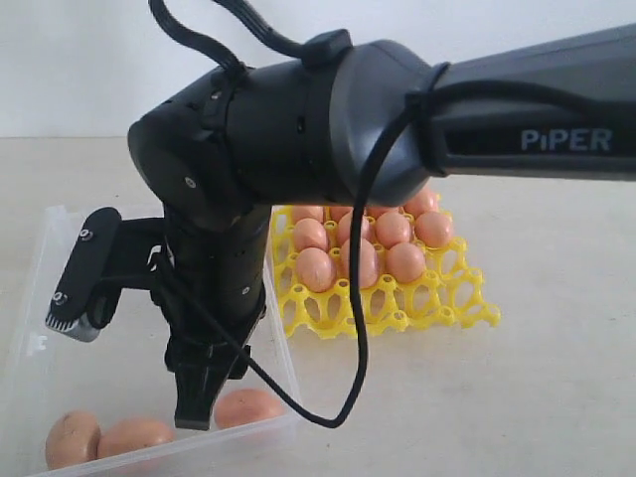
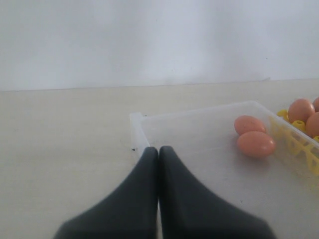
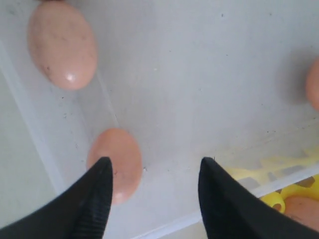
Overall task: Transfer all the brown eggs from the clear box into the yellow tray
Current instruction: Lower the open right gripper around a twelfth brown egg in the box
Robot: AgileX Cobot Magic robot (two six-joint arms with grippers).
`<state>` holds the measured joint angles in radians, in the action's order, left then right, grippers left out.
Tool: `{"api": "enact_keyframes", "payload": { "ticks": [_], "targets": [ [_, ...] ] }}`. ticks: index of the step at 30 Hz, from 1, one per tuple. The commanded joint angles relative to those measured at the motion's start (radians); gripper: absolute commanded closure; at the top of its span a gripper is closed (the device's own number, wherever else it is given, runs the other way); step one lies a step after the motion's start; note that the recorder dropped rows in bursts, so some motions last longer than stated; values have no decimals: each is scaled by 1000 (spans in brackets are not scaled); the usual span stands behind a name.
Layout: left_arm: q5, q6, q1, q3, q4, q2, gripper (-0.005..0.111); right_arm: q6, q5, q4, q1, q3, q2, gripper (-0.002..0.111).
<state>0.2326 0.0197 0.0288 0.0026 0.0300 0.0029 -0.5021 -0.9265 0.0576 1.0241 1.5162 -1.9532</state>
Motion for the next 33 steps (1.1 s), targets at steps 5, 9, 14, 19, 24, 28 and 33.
{"api": "enact_keyframes", "payload": {
  "ticks": [5,9,14,19,24,28,33],
  "targets": [
    [-1,1,4,-3,5,-3,111,-30,2,-5,12,8,-50,58],
    [-1,1,4,-3,5,-3,111,-30,2,-3,12,8,-72,58],
    [-1,1,4,-3,5,-3,111,-30,21,0,12,8,-82,58],
    [-1,1,4,-3,5,-3,111,-30,23,0,12,8,-82,58],
    [-1,1,4,-3,5,-3,111,-30,23,7,12,8,-84,58],
    [-1,1,4,-3,5,-3,111,-32,23,14,10,8,-103,58],
    [-1,1,4,-3,5,-3,111,-38,23,14,10,8,-119,58]
  ]
}}
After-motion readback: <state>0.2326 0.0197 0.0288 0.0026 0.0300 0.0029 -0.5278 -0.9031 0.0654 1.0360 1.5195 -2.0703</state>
